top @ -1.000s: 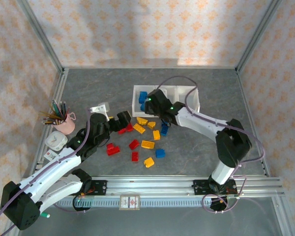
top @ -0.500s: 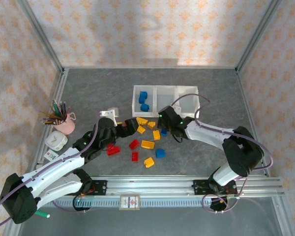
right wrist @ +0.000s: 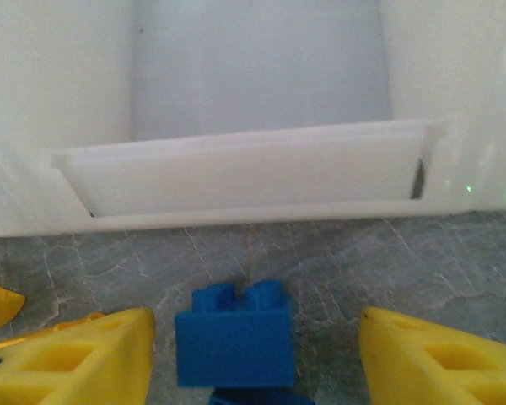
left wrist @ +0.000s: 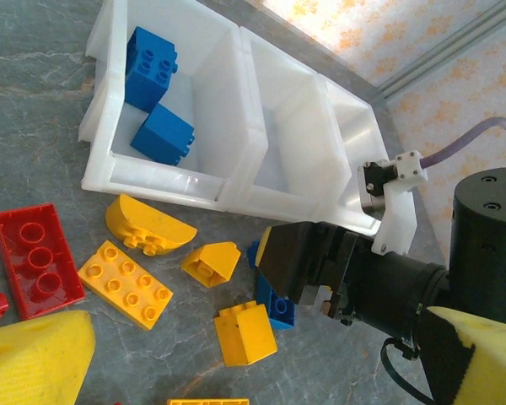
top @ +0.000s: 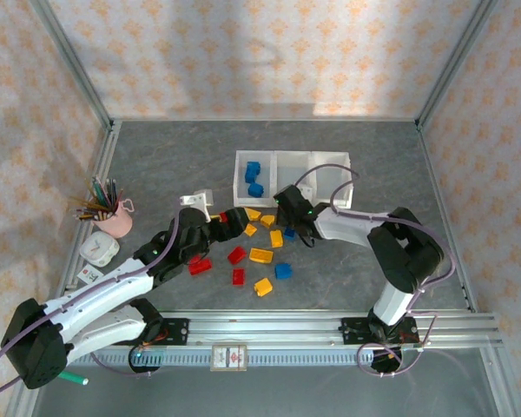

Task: Sort the legos into containers by color
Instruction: Pick up the lego from the center of the table.

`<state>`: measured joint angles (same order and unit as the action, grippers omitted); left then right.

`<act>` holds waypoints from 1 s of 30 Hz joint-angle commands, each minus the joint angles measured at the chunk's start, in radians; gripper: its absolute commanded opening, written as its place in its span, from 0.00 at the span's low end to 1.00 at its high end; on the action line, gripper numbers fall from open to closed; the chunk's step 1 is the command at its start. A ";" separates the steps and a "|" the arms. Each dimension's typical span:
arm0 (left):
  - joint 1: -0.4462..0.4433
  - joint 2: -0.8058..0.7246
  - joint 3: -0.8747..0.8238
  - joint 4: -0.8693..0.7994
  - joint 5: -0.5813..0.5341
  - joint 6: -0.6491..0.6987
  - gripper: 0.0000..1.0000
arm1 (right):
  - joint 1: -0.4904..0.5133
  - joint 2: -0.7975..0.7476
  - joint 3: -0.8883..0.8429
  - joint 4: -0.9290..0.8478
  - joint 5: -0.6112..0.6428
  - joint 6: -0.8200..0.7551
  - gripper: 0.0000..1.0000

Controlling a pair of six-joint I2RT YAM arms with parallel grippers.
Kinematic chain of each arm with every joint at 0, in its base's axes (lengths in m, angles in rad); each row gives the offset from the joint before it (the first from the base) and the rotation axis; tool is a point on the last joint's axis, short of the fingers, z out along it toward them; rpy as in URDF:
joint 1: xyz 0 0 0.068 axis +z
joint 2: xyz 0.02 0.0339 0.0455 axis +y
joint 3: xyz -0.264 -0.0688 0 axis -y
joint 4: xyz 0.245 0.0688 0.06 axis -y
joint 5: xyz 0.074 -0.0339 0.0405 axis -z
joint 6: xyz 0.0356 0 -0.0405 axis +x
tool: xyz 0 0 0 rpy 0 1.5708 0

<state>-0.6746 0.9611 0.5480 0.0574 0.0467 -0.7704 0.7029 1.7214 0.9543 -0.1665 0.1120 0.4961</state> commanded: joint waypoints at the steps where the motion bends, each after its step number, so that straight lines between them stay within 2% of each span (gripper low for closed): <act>1: -0.013 0.010 0.004 0.033 -0.022 -0.010 0.99 | -0.008 0.037 0.042 0.014 0.021 -0.029 0.62; 9: -0.013 0.020 0.013 0.030 -0.021 -0.006 0.99 | -0.016 0.069 0.057 0.016 0.020 -0.042 0.46; 17: -0.013 0.025 0.013 0.035 -0.019 -0.004 0.99 | -0.016 0.016 0.023 0.003 0.026 -0.043 0.29; 24: -0.013 0.006 0.013 0.027 -0.029 0.003 0.99 | -0.016 -0.077 0.010 -0.068 0.051 -0.049 0.25; 30: -0.006 -0.034 0.022 -0.005 -0.064 0.023 0.99 | 0.005 -0.133 0.090 -0.137 0.051 -0.087 0.24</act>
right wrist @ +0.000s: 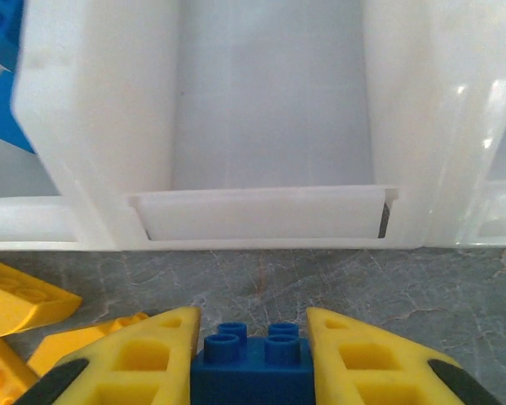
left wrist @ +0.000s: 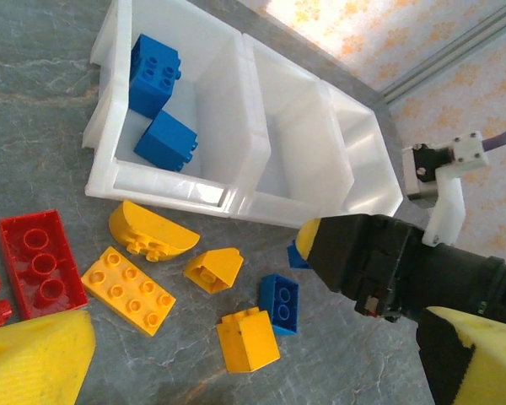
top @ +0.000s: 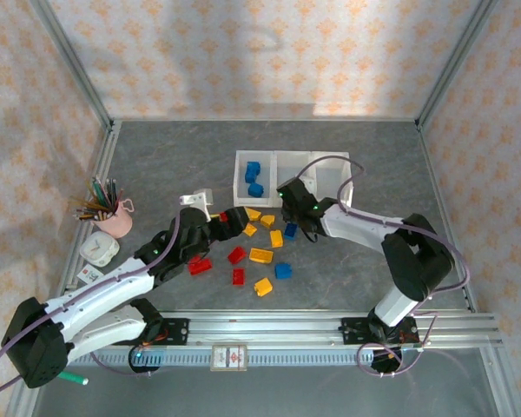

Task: Sort the legos into containers by color
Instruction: Pick up the lego from the center of the table, then place the lego in the container.

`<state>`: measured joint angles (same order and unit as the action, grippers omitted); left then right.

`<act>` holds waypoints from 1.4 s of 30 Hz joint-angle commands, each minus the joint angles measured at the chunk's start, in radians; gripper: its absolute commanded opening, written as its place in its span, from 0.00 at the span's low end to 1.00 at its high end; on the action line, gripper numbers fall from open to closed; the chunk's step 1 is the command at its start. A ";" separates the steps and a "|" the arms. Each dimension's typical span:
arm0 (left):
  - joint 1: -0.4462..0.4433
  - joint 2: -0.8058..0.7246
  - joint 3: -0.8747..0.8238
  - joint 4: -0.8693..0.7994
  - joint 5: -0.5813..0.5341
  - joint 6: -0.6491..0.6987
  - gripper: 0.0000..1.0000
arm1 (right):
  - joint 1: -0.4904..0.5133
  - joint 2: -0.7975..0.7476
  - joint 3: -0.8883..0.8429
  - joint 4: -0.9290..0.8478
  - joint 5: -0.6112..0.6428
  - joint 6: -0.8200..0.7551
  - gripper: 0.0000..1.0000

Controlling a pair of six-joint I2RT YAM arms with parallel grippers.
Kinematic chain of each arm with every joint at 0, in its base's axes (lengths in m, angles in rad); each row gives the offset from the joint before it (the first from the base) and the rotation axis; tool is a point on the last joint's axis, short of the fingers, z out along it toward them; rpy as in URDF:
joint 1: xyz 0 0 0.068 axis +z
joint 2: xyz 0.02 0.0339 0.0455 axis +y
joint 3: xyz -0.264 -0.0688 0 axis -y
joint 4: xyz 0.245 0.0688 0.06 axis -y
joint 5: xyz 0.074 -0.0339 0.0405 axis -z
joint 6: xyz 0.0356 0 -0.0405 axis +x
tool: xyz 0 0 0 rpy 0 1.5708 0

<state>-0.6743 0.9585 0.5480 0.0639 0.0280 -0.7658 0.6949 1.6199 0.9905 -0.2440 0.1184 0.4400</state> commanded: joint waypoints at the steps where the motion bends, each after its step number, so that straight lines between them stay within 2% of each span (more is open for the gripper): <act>1: -0.002 -0.039 0.026 -0.024 -0.052 0.023 0.99 | 0.019 -0.029 0.079 -0.064 0.039 -0.041 0.24; 8: 0.072 -0.085 0.029 -0.062 -0.039 0.040 0.99 | 0.053 0.118 0.304 -0.086 0.034 -0.082 0.24; 12: 0.114 -0.106 0.030 -0.084 -0.040 0.052 0.99 | 0.059 0.240 0.450 -0.080 -0.011 -0.086 0.24; 20: 0.151 -0.128 0.023 -0.109 -0.066 0.056 0.99 | 0.062 0.437 0.655 -0.079 -0.063 -0.095 0.24; 24: 0.156 -0.132 0.015 -0.104 -0.060 0.054 0.99 | 0.062 0.479 0.706 -0.086 -0.071 -0.100 0.32; 30: 0.158 -0.137 0.017 -0.100 -0.049 0.058 0.99 | 0.063 0.428 0.682 -0.085 -0.069 -0.103 0.49; 37: 0.159 -0.126 0.012 -0.078 -0.010 0.051 0.99 | 0.061 0.284 0.544 -0.058 -0.093 -0.079 0.56; 42: 0.156 -0.118 0.013 -0.087 0.041 0.054 0.99 | 0.061 0.127 0.346 -0.043 -0.056 -0.041 0.62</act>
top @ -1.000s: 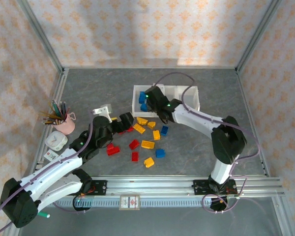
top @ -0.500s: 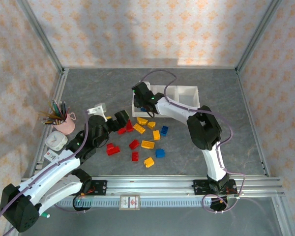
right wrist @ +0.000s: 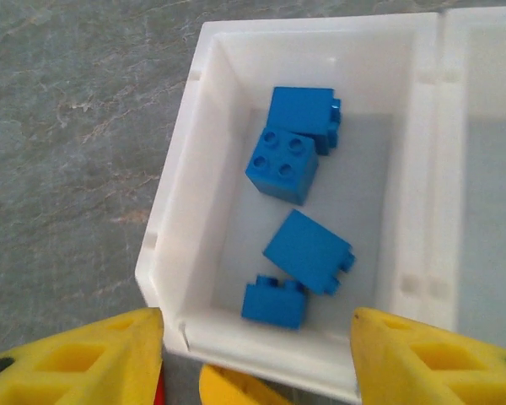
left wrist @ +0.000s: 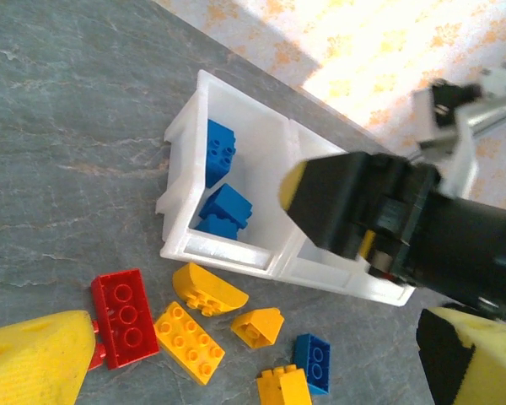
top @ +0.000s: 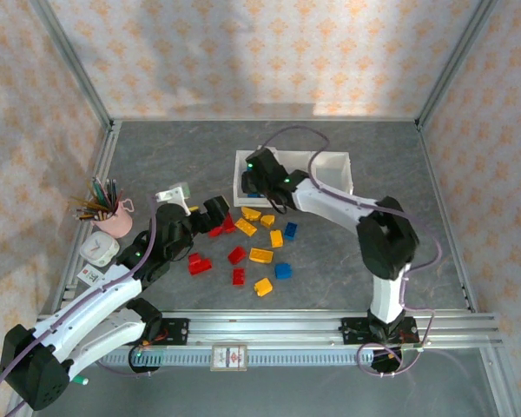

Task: Sort the legos into containers by color
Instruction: Place the lego in the container, then pick up the lego from the center of the table.

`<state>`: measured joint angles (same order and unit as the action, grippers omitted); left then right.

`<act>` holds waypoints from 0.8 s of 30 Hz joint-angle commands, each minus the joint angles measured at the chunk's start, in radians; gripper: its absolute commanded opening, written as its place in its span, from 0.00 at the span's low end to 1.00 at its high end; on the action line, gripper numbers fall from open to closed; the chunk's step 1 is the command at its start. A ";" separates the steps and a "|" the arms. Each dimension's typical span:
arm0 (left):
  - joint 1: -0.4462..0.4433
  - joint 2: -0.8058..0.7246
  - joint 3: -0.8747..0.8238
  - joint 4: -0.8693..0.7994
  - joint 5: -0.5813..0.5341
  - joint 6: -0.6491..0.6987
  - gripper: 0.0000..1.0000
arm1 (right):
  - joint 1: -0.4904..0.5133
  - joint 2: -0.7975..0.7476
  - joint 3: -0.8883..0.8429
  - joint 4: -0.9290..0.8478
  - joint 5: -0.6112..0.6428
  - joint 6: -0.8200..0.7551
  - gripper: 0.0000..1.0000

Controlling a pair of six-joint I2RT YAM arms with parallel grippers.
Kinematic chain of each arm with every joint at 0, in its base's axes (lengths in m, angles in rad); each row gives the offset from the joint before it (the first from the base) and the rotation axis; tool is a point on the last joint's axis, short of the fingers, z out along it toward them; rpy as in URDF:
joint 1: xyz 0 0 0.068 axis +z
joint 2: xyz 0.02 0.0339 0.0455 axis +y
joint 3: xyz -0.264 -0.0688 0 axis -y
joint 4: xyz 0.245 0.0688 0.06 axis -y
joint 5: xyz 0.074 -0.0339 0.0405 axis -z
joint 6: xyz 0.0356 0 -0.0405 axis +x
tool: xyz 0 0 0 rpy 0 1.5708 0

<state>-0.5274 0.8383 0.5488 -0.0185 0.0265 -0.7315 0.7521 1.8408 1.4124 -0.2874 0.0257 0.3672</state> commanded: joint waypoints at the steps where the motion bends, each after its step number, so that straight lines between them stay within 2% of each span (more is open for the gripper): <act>1: 0.008 0.002 0.010 -0.003 0.053 0.020 0.99 | 0.004 -0.117 -0.107 -0.005 0.049 0.041 0.63; 4: -0.010 0.013 0.007 0.003 0.073 0.017 0.99 | 0.004 -0.196 -0.214 -0.018 0.094 0.087 0.66; 8: -0.075 0.032 0.008 0.009 0.040 0.009 0.99 | 0.004 -0.271 -0.349 -0.015 0.115 0.161 0.72; 15: -0.161 0.090 0.009 0.056 0.000 -0.021 0.99 | 0.006 -0.318 -0.503 0.033 0.136 0.255 0.76; 18: -0.180 0.114 0.007 0.084 -0.002 -0.035 0.99 | 0.005 -0.310 -0.544 0.066 0.131 0.289 0.76; 24: -0.194 0.145 0.013 0.109 -0.003 -0.044 0.99 | 0.004 -0.240 -0.542 0.116 0.105 0.309 0.68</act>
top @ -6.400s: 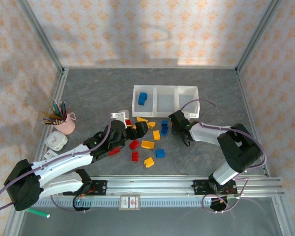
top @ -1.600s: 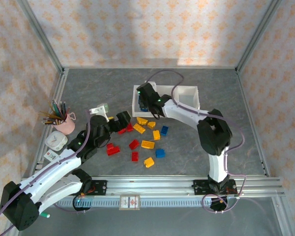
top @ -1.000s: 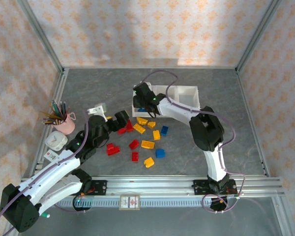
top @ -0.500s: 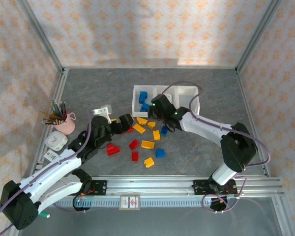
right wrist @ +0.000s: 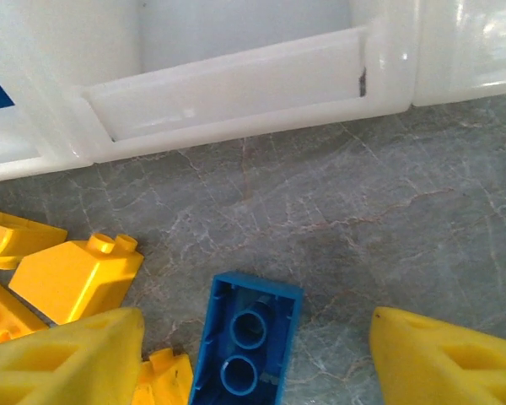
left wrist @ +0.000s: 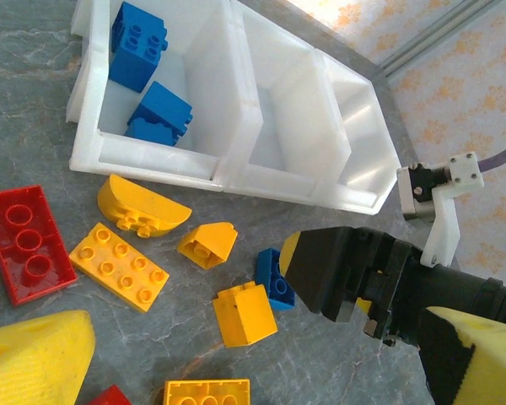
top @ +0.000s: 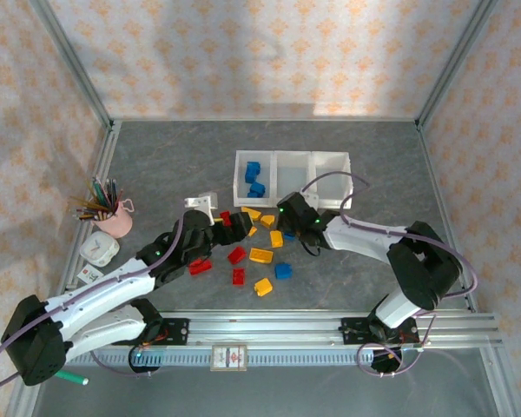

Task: Sort the legos into containers by color
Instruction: Pick up the lego from the center of the table.

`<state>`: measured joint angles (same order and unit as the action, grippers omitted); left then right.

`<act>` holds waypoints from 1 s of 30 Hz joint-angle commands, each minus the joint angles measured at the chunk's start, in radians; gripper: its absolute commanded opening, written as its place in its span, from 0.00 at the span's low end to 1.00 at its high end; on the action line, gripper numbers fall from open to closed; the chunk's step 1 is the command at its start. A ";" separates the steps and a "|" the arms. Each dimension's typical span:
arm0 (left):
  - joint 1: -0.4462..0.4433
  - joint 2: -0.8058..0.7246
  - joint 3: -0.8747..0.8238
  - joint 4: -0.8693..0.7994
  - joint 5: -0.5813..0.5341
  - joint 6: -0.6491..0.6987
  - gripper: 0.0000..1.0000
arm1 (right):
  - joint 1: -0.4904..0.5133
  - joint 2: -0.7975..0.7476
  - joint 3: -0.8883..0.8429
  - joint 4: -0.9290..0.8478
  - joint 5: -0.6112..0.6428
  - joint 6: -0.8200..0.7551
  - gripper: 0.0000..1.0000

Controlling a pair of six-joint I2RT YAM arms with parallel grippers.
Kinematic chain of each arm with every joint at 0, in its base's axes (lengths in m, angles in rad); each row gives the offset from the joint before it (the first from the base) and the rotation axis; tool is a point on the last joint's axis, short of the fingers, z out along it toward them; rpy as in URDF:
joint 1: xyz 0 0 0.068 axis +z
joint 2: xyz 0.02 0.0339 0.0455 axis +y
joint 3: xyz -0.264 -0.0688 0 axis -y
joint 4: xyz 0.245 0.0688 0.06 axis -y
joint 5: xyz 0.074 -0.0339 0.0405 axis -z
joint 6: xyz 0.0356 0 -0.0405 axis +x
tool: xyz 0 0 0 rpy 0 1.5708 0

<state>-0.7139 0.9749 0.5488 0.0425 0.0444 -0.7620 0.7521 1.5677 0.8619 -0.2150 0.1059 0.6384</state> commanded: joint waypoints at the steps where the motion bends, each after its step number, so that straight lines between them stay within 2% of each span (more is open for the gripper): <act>1: -0.009 0.011 0.013 0.051 -0.020 -0.015 0.99 | 0.004 0.045 0.014 0.046 0.027 0.038 0.66; 15: -0.016 0.021 0.010 0.066 -0.024 -0.014 0.99 | 0.002 0.144 0.012 0.077 0.024 0.040 0.48; 30: -0.015 0.003 0.010 0.060 -0.029 -0.013 0.99 | 0.001 0.028 -0.003 0.019 0.054 -0.007 0.28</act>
<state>-0.7216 0.9951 0.5488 0.0803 0.0437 -0.7700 0.7521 1.6505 0.8562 -0.1566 0.1085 0.6540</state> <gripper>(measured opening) 0.992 0.307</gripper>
